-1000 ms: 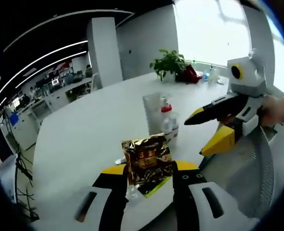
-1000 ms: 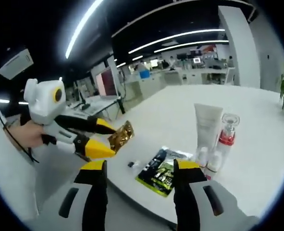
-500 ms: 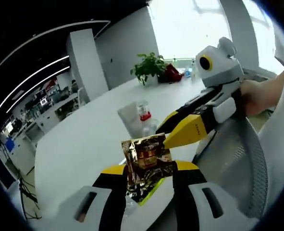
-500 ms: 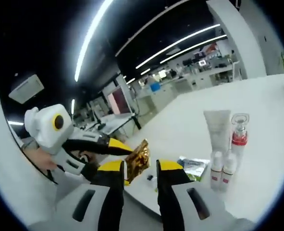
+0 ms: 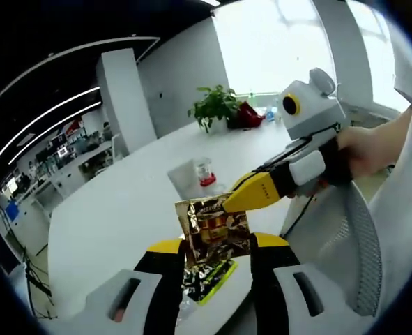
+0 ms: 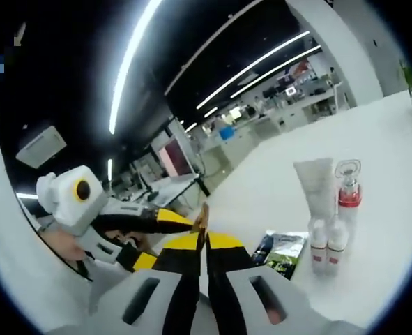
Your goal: Arrange the skincare products in the storage area until every visible bottle or jar stands upright without overlapping.
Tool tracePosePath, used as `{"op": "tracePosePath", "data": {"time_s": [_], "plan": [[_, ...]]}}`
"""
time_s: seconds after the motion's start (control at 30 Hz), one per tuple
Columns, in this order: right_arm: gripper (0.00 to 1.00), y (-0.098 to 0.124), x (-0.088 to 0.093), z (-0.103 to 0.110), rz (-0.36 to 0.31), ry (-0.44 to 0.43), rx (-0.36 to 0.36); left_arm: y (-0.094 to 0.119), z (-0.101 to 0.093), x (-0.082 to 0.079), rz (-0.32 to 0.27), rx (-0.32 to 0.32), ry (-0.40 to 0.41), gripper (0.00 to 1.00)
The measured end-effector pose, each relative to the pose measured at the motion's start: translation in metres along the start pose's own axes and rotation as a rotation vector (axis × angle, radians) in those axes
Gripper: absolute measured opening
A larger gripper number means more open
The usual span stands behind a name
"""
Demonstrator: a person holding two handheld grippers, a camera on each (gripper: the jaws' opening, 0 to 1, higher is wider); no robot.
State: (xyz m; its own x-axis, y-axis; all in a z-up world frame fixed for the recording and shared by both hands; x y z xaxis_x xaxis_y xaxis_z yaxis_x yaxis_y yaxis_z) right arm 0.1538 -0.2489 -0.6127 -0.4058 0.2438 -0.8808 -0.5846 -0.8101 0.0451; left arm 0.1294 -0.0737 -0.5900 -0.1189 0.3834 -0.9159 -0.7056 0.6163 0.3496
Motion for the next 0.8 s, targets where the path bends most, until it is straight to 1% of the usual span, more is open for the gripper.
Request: {"op": "tracePosePath", "data": {"time_s": [0.1,0.13,0.17,0.2,0.23,0.27,0.33,0.37,0.43,0.5,0.53,0.6,0.63,0.67,0.7,0.73,0.77,0.8], "plan": [[0.01,0.000,0.000,0.000,0.003,-0.003,0.000,0.000,0.001,0.001,0.001,0.001,0.009,0.42],[0.01,-0.001,0.000,0.001,0.001,0.000,0.004,0.001,0.001,0.001,0.001,0.002,0.011,0.40],[0.01,-0.001,0.001,-0.001,0.002,0.017,0.024,0.001,0.001,0.001,0.000,0.006,0.016,0.38],[0.01,-0.001,0.001,-0.001,0.006,0.000,0.017,0.001,0.000,0.002,-0.007,0.022,0.042,0.38],[0.01,-0.002,0.001,-0.001,0.012,-0.045,0.006,0.002,0.001,0.003,-0.013,0.021,0.060,0.41],[0.01,-0.003,-0.001,-0.002,0.000,-0.050,0.001,0.003,0.003,0.004,-0.016,0.016,0.064,0.43],[0.01,-0.003,-0.002,-0.007,-0.009,-0.068,-0.003,0.004,0.006,0.007,-0.004,0.027,0.083,0.46],[0.01,-0.003,-0.003,-0.009,-0.013,-0.113,-0.010,0.006,0.009,0.009,-0.013,0.021,0.110,0.46],[0.01,-0.003,-0.003,-0.013,-0.023,-0.148,-0.008,0.009,0.013,0.012,-0.019,0.034,0.172,0.47],[0.01,-0.003,-0.004,-0.016,-0.033,-0.188,-0.022,0.013,0.021,0.015,-0.016,0.025,0.171,0.48],[0.01,-0.003,-0.004,-0.017,-0.034,-0.195,-0.024,0.015,0.024,0.016,-0.009,0.042,0.194,0.48],[0.01,-0.004,-0.004,-0.017,-0.028,-0.212,-0.037,0.017,0.027,0.019,-0.005,0.072,0.268,0.47],[0.01,-0.005,-0.004,-0.016,-0.024,-0.214,-0.043,0.018,0.031,0.020,-0.016,0.093,0.336,0.46],[0.01,-0.006,-0.004,-0.015,-0.018,-0.215,-0.051,0.019,0.031,0.019,-0.031,0.084,0.375,0.45],[0.01,-0.007,-0.003,-0.013,-0.007,-0.214,-0.062,0.021,0.034,0.019,-0.039,0.090,0.411,0.44],[0.01,-0.008,-0.003,-0.012,0.001,-0.211,-0.068,0.023,0.038,0.021,-0.031,0.105,0.428,0.42],[0.01,-0.010,-0.002,-0.010,0.014,-0.209,-0.079,0.024,0.042,0.022,-0.032,0.095,0.423,0.40],[0.01,-0.011,-0.002,-0.009,0.020,-0.210,-0.089,0.025,0.044,0.022,-0.033,0.100,0.409,0.38]]}}
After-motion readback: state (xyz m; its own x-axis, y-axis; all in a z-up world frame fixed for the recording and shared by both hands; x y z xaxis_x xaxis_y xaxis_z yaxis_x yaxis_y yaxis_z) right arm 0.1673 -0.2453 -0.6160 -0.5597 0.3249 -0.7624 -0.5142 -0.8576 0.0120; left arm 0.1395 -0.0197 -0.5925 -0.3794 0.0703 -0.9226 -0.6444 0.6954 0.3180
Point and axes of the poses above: the point that each gripper's makers call its tool centre point, and the gripper's own axes: y roughly backward along the fingers, z roughly to its left, x roughly out of its underside, the point moved 10 cm from there along y, roughly backward along the fingers, and after that the axes turned 7 degrees about -z, right-handed, at the moved point
